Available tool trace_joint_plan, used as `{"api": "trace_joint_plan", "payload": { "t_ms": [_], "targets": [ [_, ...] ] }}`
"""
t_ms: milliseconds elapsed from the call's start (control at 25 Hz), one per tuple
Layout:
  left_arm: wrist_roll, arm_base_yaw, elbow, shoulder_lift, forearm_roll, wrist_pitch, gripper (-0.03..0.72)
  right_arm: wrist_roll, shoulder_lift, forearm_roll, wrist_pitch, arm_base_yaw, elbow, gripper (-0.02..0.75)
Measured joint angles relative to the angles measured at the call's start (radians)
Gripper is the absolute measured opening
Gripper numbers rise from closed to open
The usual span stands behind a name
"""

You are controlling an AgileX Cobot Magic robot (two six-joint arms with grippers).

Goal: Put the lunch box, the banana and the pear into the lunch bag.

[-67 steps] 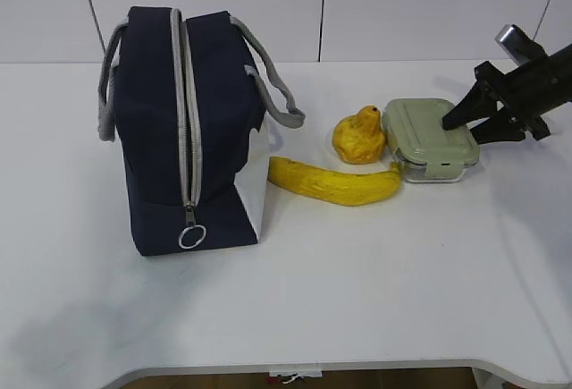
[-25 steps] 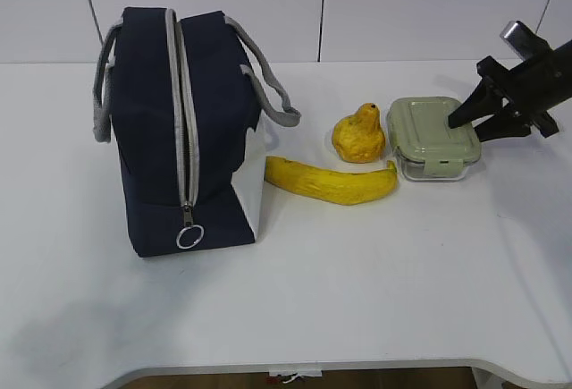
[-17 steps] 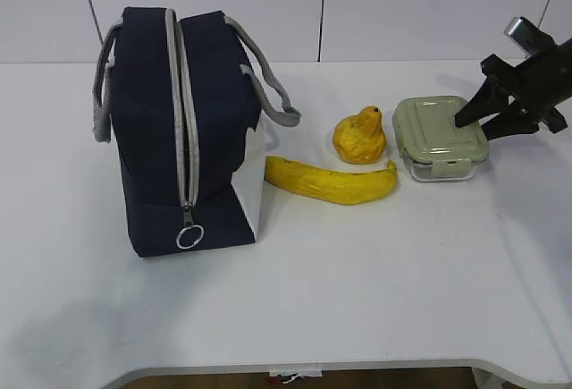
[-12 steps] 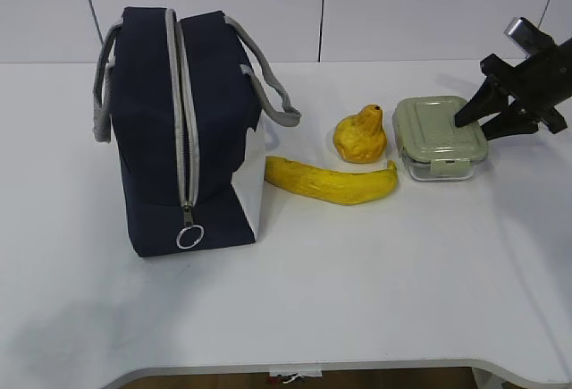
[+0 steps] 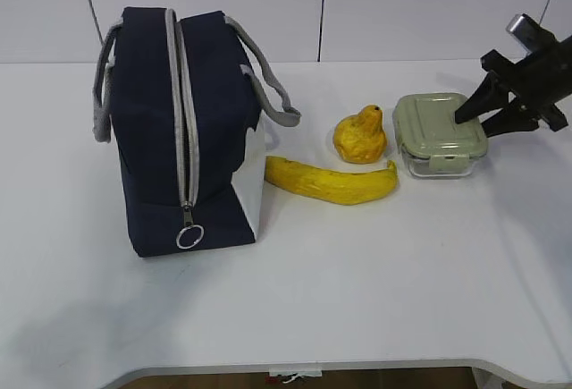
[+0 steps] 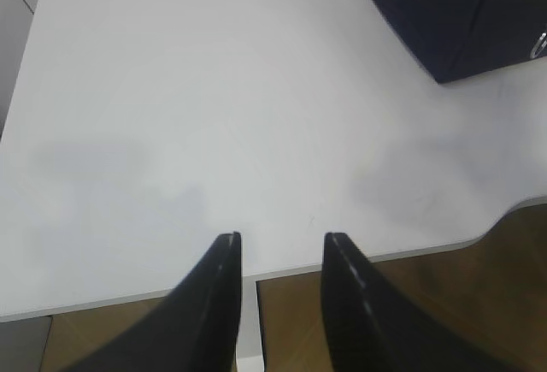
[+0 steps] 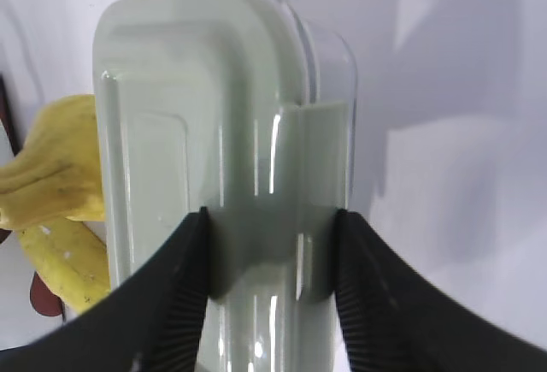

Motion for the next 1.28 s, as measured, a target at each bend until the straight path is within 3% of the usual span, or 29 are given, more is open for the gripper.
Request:
{"api": "trace_joint_plan", "payload": {
  "t_ms": [1280],
  "targets": [
    [0.0, 0.0, 0.0, 0.0, 0.0, 0.0, 0.244, 0.014, -0.014, 0.005, 0.0, 0.0, 0.001, 0.352]
  ]
}}
